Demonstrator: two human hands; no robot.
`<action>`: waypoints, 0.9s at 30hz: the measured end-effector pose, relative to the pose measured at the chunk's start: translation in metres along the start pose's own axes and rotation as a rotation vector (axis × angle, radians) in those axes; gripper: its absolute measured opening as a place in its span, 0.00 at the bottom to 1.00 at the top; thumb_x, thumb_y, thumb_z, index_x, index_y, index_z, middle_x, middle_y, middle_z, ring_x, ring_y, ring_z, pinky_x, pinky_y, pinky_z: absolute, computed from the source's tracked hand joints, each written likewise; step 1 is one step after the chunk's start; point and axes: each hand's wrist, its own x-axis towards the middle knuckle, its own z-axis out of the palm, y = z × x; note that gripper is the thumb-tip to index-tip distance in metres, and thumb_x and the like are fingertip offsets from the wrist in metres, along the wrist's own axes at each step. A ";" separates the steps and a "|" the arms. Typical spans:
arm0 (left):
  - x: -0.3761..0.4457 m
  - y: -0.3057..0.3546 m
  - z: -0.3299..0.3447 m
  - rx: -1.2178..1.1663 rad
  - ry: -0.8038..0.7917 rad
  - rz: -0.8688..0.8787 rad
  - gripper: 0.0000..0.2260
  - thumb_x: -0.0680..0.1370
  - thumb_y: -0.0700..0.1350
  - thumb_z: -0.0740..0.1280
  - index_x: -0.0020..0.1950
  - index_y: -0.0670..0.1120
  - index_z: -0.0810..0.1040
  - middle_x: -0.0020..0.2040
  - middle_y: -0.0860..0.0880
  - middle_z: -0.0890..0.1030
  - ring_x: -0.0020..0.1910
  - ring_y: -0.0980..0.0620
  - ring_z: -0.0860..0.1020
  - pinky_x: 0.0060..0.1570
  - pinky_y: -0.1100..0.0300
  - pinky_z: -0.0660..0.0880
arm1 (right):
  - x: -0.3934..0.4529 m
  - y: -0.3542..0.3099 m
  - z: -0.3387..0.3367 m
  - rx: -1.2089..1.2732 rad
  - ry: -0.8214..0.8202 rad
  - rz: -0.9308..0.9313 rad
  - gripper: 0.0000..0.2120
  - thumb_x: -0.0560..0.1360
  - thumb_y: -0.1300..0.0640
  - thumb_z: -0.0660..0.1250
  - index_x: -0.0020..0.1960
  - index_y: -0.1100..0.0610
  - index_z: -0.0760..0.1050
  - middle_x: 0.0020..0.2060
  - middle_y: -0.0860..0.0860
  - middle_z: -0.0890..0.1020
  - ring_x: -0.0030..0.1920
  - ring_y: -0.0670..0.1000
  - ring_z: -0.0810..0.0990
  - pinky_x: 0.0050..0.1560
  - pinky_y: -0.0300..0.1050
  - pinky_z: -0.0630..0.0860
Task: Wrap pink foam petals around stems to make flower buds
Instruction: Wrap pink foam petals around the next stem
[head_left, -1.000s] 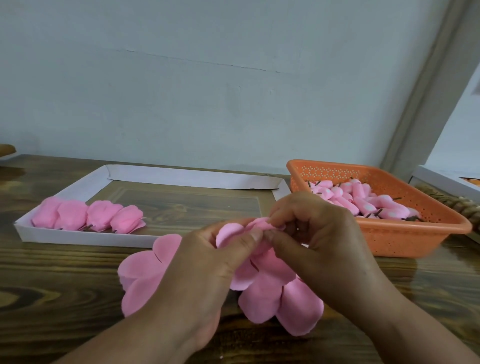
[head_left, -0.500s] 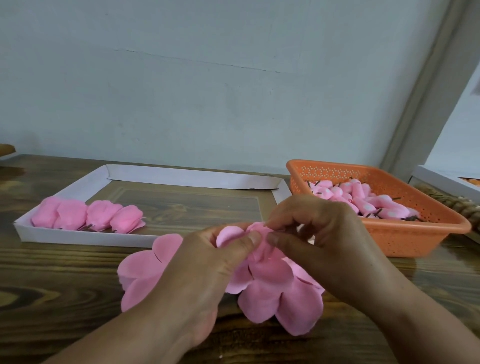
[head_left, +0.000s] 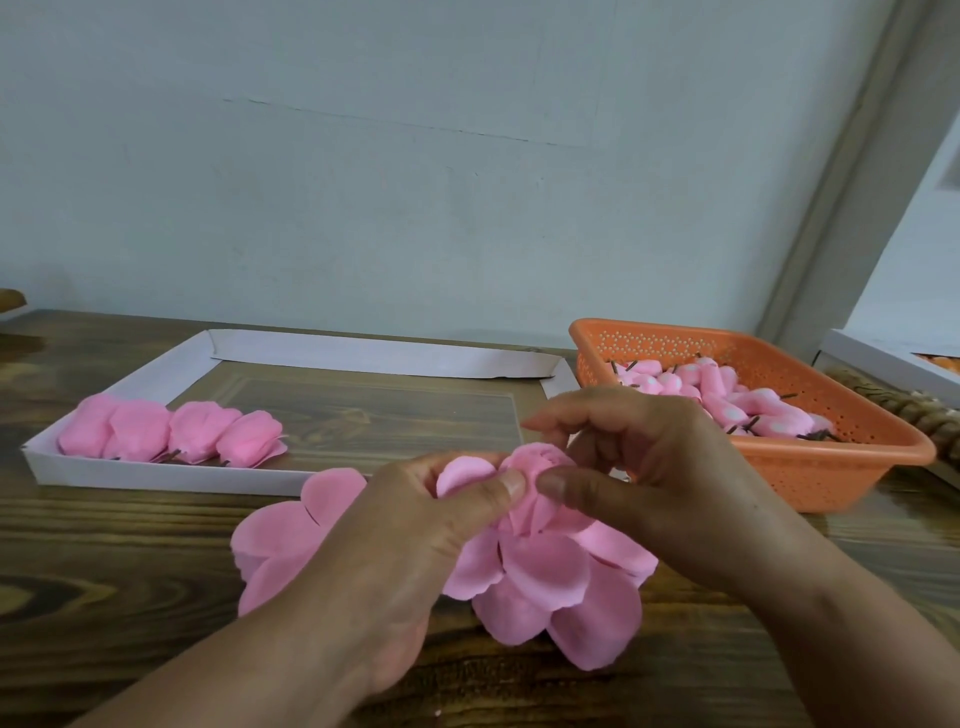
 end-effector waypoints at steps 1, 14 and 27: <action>0.001 -0.001 -0.001 0.011 -0.009 -0.008 0.13 0.62 0.51 0.71 0.41 0.44 0.84 0.38 0.45 0.84 0.35 0.50 0.81 0.30 0.62 0.75 | 0.000 0.000 0.000 0.005 -0.014 -0.009 0.15 0.66 0.57 0.71 0.50 0.41 0.78 0.40 0.43 0.80 0.33 0.43 0.75 0.36 0.36 0.75; 0.003 -0.007 0.000 0.005 0.023 0.001 0.13 0.63 0.51 0.71 0.42 0.46 0.85 0.43 0.42 0.85 0.46 0.42 0.84 0.49 0.48 0.80 | -0.001 -0.003 0.002 -0.090 -0.078 -0.049 0.05 0.68 0.58 0.68 0.43 0.55 0.81 0.41 0.46 0.78 0.39 0.50 0.77 0.39 0.49 0.76; -0.001 -0.005 0.002 -0.040 -0.053 0.122 0.13 0.66 0.41 0.75 0.49 0.52 0.84 0.46 0.47 0.85 0.46 0.50 0.84 0.41 0.60 0.81 | 0.000 -0.005 0.008 -0.113 0.136 -0.030 0.08 0.70 0.66 0.70 0.38 0.54 0.80 0.37 0.46 0.80 0.37 0.47 0.79 0.38 0.44 0.75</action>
